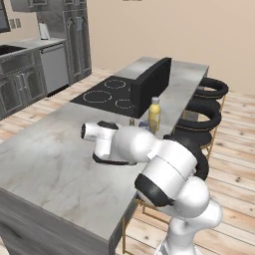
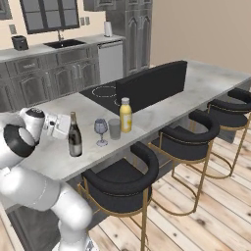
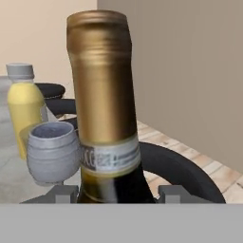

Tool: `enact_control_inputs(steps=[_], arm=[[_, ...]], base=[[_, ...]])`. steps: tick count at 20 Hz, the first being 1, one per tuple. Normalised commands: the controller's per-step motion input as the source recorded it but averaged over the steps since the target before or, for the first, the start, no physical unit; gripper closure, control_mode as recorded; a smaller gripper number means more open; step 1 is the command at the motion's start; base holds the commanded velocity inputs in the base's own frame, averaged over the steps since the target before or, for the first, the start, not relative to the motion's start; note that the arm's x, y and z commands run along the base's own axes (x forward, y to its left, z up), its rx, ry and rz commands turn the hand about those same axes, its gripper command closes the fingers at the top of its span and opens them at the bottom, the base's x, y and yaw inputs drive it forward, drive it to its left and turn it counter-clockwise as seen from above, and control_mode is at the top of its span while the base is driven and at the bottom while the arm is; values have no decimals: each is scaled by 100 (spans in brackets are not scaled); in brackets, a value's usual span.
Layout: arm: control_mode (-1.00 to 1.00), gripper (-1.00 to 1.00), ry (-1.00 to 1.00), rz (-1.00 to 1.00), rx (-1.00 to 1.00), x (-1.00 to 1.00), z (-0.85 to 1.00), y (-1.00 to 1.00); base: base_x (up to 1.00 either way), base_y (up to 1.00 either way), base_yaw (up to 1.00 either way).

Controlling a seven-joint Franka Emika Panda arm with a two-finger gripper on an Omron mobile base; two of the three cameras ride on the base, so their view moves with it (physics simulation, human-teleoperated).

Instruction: There is a wine glass and glass cup on the dining counter. Place the wine bottle next to the wine glass and the juice bottle next to the glass cup.

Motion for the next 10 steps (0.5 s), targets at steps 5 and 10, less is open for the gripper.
enact_control_inputs(steps=[5, 10], arm=[[-100, 100, 0, 0, 0, 27, 0, 1], [-100, 100, 0, 0, 0, 22, 0, 0]], base=[[0, 0, 0], [0, 0, 0]])
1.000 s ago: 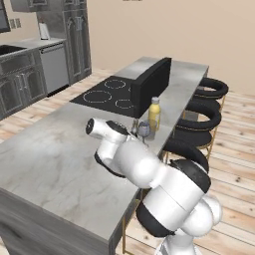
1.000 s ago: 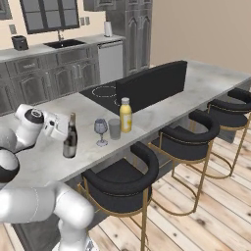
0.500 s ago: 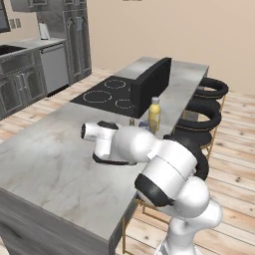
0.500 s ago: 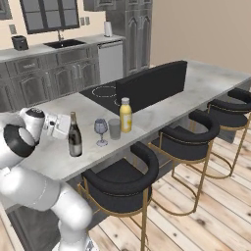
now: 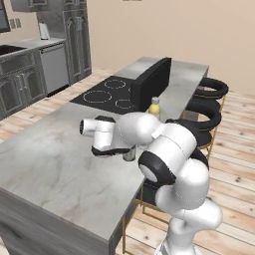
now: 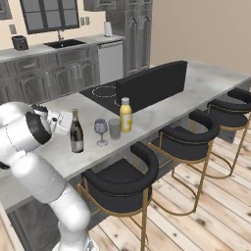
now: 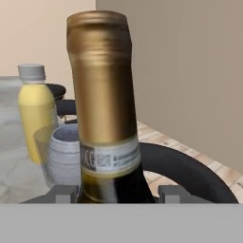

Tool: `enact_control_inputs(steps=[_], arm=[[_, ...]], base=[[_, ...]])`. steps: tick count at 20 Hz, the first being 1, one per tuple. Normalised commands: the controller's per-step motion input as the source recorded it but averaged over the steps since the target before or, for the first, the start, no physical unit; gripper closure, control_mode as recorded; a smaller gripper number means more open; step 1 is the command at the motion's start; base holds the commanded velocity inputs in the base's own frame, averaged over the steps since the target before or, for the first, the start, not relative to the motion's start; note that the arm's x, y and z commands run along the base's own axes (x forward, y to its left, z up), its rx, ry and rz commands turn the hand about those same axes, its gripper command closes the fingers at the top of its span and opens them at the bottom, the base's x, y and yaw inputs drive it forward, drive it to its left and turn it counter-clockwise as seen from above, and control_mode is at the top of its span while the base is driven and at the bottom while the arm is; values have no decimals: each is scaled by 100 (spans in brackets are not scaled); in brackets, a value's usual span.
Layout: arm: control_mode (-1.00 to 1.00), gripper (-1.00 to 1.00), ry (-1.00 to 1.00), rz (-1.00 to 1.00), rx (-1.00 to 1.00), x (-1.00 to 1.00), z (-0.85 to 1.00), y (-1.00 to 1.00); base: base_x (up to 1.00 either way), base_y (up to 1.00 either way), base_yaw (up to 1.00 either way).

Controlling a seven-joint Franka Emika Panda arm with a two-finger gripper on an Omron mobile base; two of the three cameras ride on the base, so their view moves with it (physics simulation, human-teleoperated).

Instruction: There is a wine glass and glass cup on the dining counter. Place the wine bottle next to the wine glass and the juice bottle next to the glass cup.

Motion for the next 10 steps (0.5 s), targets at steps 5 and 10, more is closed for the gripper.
enact_control_inputs(steps=[5, 10], arm=[[-100, 100, 0, 0, 0, 12, -3, 0], [-100, 100, -2, 4, 0, 1, -12, 0]], base=[[0, 0, 0], [0, 0, 0]])
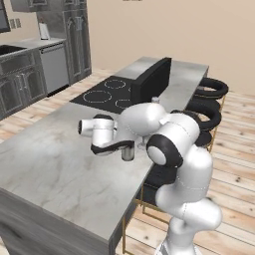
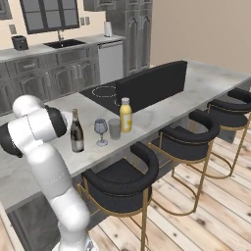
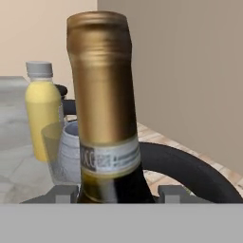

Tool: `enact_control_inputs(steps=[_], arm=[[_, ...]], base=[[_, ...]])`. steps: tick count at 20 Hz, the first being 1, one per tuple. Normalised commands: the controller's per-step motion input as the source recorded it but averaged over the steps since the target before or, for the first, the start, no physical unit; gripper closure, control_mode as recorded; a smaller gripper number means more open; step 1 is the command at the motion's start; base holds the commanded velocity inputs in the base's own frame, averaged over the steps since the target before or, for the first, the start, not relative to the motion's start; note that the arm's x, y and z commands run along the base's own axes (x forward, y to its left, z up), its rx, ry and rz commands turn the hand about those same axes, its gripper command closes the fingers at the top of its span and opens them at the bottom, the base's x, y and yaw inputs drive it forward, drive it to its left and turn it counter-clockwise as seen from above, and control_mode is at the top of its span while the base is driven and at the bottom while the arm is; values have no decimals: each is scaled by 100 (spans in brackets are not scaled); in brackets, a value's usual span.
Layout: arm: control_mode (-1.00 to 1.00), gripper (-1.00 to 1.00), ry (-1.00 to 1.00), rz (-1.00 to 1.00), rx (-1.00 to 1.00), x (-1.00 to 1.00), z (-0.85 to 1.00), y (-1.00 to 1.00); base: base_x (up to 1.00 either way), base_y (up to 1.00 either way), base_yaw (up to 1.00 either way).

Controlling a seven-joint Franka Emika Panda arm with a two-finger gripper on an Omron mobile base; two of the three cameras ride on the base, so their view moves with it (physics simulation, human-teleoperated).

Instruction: There is a wine glass and glass cup on the dining counter. Place the wine bottle next to the wine glass and the juice bottle next to the glass cup.

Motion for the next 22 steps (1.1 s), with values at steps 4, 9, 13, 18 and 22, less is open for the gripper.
enact_control_inputs(steps=[4, 9, 13, 18, 22], arm=[[-100, 100, -6, 0, 0, 6, -6, -2], [-100, 100, -3, 0, 0, 7, -5, -11], [-100, 100, -1, 2, 0, 5, -4, -16], [-100, 100, -9, 4, 0, -2, -14, -8], [-100, 100, -15, 3, 0, -4, -17, -11]], base=[[0, 0, 0], [0, 0, 0], [0, 0, 0], [0, 0, 0], [0, 0, 0]])
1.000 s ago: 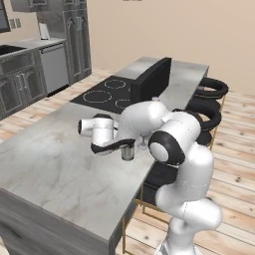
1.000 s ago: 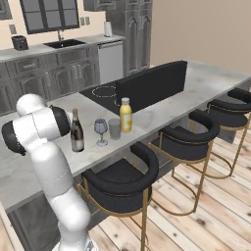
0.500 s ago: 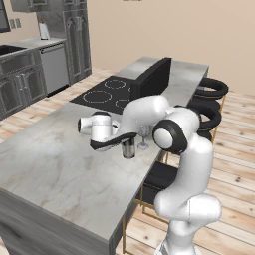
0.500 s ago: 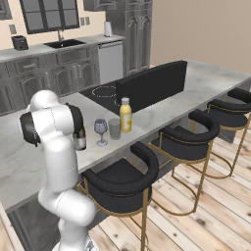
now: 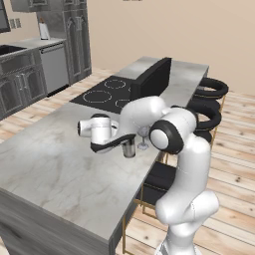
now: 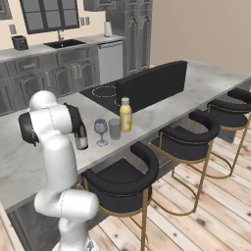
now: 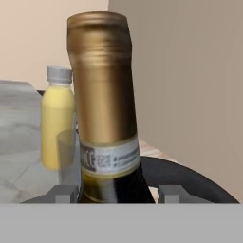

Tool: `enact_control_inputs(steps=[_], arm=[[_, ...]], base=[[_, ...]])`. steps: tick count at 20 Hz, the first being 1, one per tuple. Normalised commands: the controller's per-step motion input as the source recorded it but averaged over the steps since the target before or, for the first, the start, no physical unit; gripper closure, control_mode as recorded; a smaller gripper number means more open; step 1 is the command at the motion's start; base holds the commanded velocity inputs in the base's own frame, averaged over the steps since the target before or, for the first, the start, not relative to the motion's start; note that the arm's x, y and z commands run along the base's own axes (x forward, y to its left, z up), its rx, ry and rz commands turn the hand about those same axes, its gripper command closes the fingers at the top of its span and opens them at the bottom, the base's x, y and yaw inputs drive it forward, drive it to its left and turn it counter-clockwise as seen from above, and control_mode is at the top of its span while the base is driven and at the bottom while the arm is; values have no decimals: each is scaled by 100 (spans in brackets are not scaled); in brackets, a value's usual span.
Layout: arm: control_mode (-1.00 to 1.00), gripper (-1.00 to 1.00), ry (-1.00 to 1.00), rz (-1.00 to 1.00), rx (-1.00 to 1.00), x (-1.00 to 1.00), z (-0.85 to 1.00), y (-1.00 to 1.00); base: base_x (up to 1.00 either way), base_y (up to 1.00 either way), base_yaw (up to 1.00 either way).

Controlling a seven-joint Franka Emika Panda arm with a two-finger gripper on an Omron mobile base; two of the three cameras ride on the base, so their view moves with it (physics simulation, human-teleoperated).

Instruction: There is a wine glass and glass cup on the dining counter. Place the wine bottle next to the wine glass and the juice bottle next to the glass cup.

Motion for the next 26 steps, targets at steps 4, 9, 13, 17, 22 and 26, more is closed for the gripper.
enact_control_inputs(steps=[4, 9, 13, 17, 22, 26], arm=[[-100, 100, -13, 3, 0, 0, -9, -22], [-100, 100, -12, 5, 4, -3, -10, -23], [-100, 100, -17, 3, 11, -8, -20, -10], [-100, 100, -17, 0, 14, -3, -30, 0], [-100, 100, -21, 0, 13, -1, -30, 0], [-100, 100, -19, 0, 7, -6, -31, 0]], base=[[0, 0, 0], [0, 0, 0], [0, 0, 0], [0, 0, 0], [0, 0, 0], [0, 0, 0]])
